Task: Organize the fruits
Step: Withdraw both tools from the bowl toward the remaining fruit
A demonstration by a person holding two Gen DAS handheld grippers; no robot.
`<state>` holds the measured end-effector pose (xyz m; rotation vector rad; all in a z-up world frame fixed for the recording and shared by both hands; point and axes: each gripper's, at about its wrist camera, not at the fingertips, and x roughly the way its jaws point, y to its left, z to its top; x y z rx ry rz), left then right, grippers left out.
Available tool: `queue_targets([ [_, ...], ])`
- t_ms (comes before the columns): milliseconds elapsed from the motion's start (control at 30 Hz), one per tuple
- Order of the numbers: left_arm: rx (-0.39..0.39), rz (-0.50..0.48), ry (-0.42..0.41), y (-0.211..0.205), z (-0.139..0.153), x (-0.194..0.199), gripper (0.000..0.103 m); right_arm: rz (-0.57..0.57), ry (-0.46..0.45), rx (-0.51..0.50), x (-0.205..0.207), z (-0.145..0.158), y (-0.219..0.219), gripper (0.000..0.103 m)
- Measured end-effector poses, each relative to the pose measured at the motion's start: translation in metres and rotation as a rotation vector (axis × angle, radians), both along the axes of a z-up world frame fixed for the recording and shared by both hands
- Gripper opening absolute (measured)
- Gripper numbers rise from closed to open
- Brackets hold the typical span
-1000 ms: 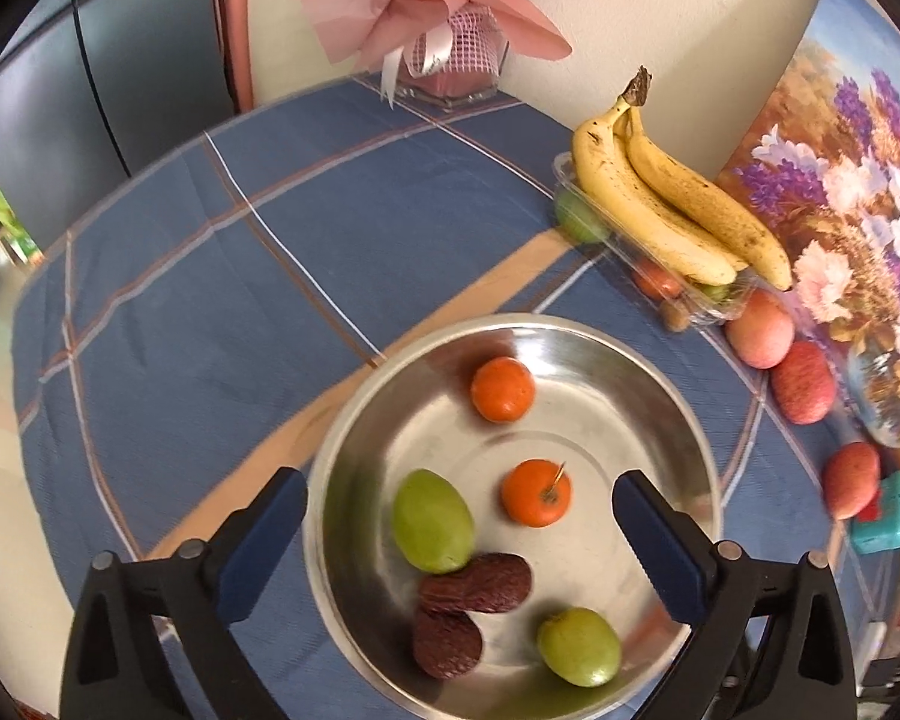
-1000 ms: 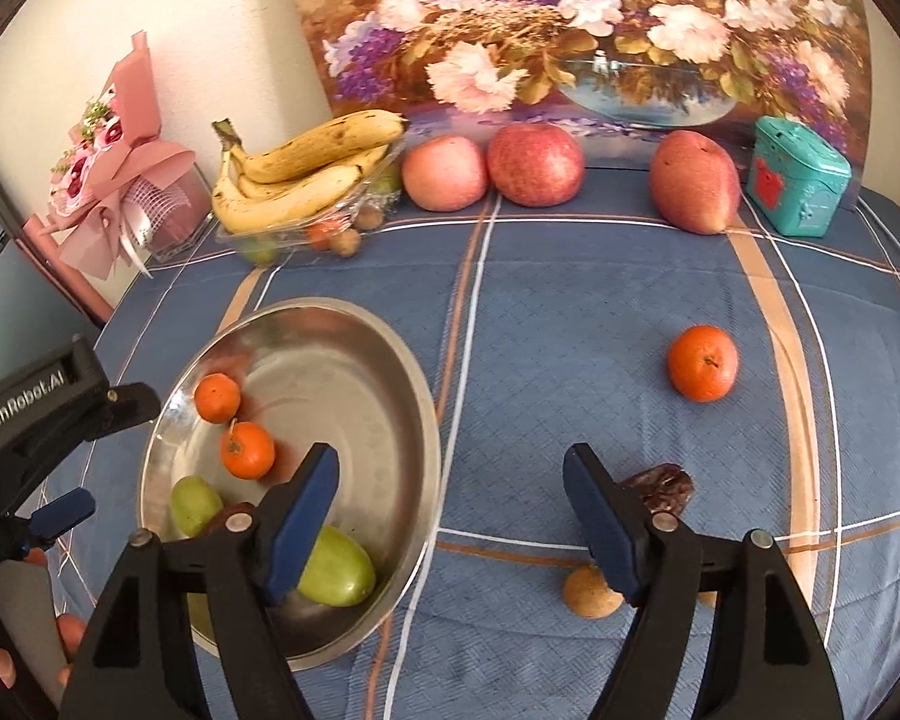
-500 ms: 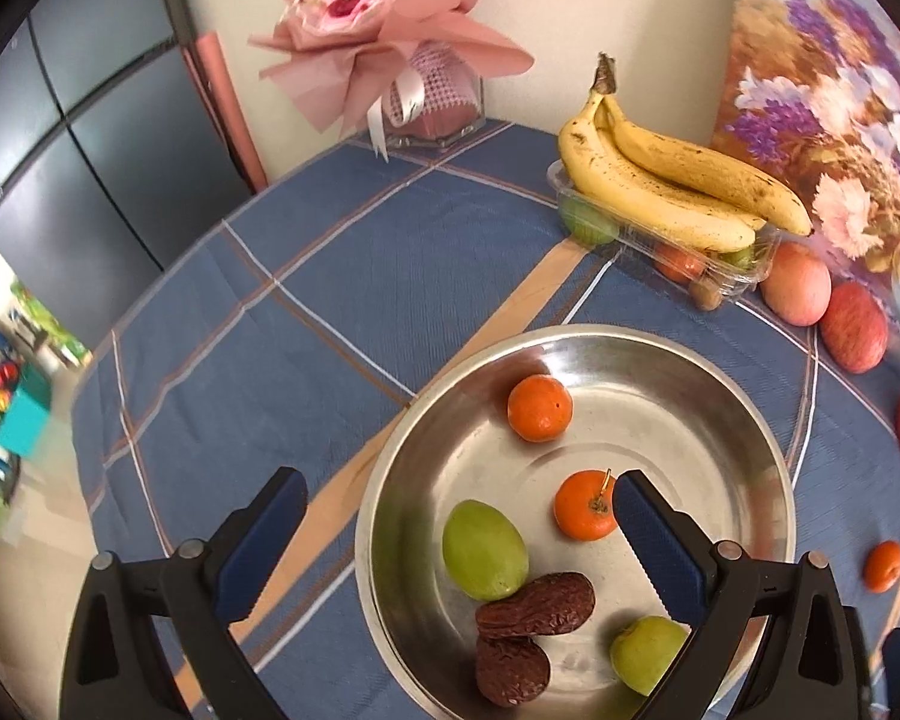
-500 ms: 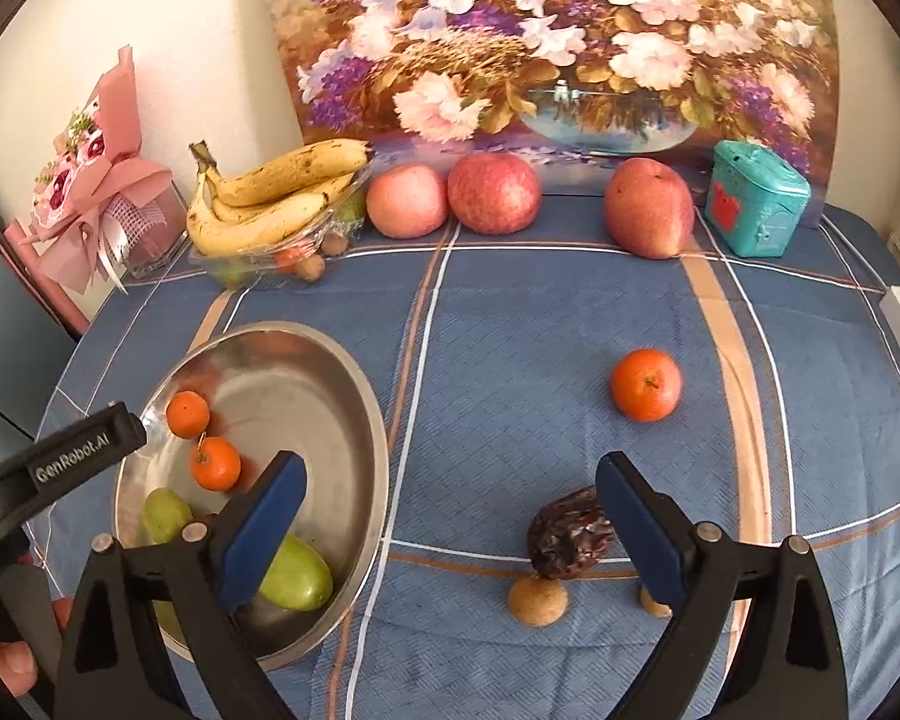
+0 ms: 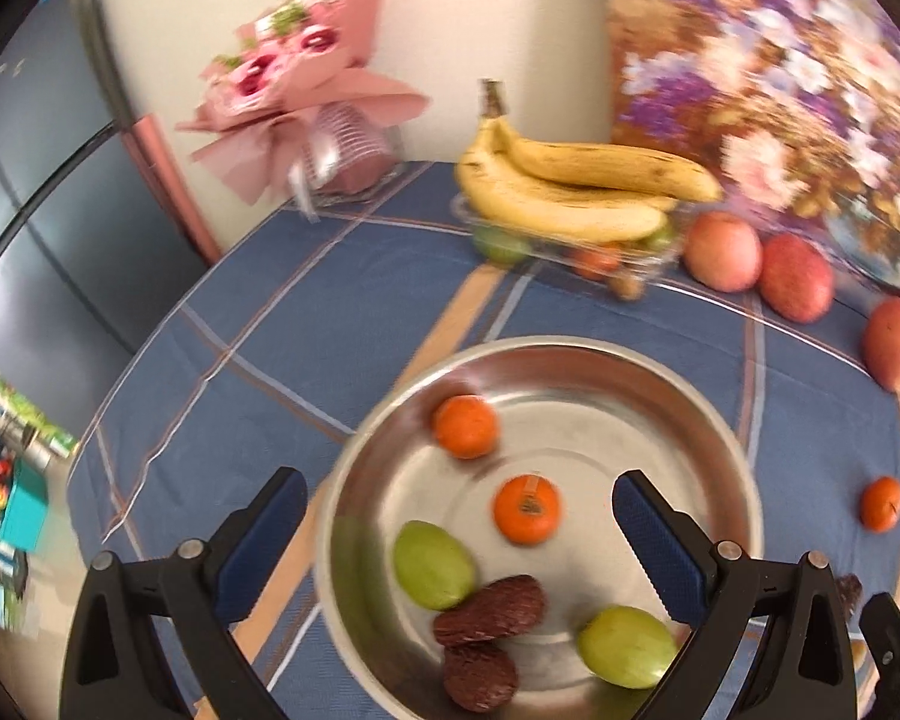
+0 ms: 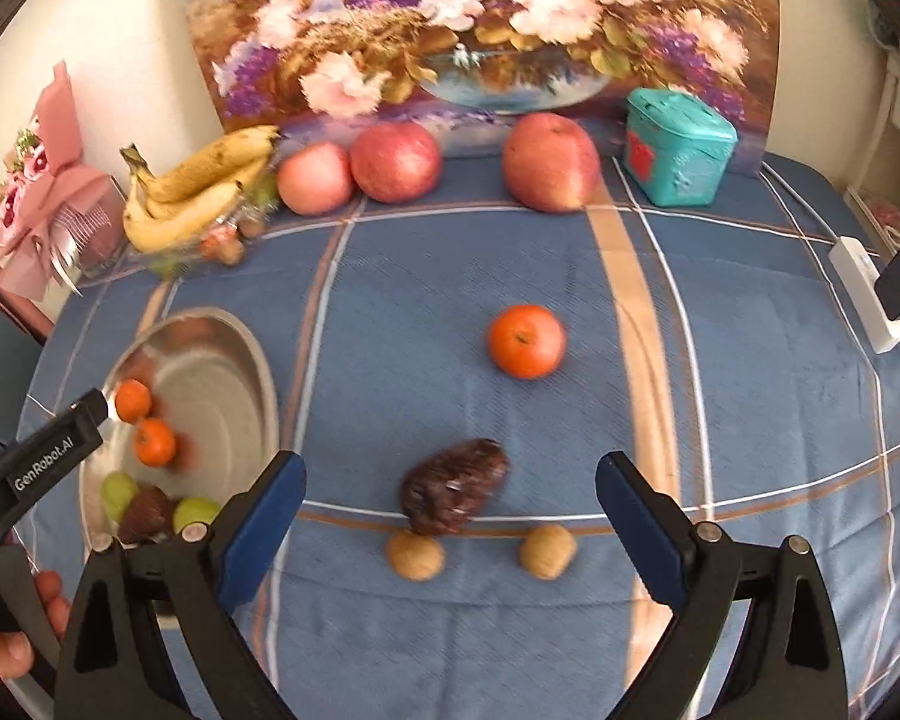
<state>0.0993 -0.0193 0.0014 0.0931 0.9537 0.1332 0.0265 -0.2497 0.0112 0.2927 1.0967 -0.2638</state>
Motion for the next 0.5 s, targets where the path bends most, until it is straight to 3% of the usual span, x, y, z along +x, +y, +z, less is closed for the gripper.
queue_targets([
  [300,0.001,-0.290,-0.036,-0.060,0.010,-0.014,0.103,-0.127,0.073,-0.046,-0.026,-0.005,-0.060,0.097],
  [500,-0.077,-0.430,-0.073,-0.095,0.026,-0.031,0.103,-0.178,0.074,-0.034,-0.038,-0.004,-0.079,0.097],
])
